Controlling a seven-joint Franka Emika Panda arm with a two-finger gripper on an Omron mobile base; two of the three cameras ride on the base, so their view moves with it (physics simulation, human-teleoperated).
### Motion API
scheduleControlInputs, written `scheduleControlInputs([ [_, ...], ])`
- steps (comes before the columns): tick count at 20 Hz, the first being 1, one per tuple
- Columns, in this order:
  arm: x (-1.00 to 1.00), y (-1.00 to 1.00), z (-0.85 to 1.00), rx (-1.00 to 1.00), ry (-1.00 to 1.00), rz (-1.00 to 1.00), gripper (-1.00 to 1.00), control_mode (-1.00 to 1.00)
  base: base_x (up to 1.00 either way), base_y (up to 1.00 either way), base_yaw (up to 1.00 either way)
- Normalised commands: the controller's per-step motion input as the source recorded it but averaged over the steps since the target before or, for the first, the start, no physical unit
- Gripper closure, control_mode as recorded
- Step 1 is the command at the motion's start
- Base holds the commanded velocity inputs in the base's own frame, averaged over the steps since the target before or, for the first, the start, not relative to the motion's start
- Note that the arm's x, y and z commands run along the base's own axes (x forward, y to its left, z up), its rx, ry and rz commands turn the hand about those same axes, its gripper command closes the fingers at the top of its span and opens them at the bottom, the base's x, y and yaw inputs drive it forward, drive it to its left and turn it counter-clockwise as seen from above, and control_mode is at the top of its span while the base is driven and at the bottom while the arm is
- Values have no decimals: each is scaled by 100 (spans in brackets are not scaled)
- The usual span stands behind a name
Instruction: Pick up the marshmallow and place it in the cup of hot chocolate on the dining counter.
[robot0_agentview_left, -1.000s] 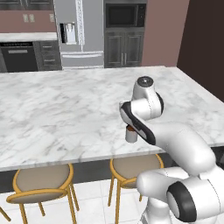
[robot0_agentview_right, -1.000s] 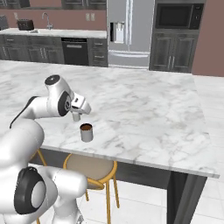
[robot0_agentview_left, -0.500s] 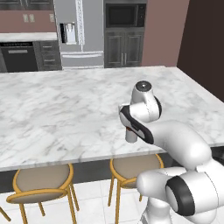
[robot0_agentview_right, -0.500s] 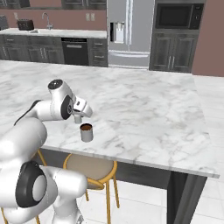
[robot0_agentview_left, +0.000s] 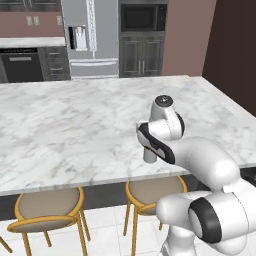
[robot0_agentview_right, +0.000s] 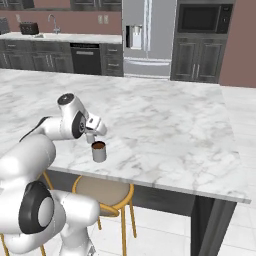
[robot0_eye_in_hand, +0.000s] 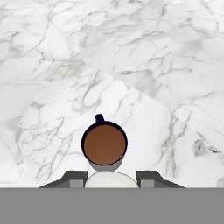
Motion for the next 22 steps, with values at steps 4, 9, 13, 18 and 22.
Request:
scheduleControlInputs([
  [4,0,-13,-19,0,0,0,100,-100,0,0,0],
  [9,13,-1,-14,0,0,0,100,-100,0,0,0],
  [13,21,0,-17,0,0,0,100,-100,0,0,0],
  [18,14,0,-14,0,0,0,100,-100,0,0,0],
  [22,0,0,-14,0,0,0,100,-100,0,0,0],
])
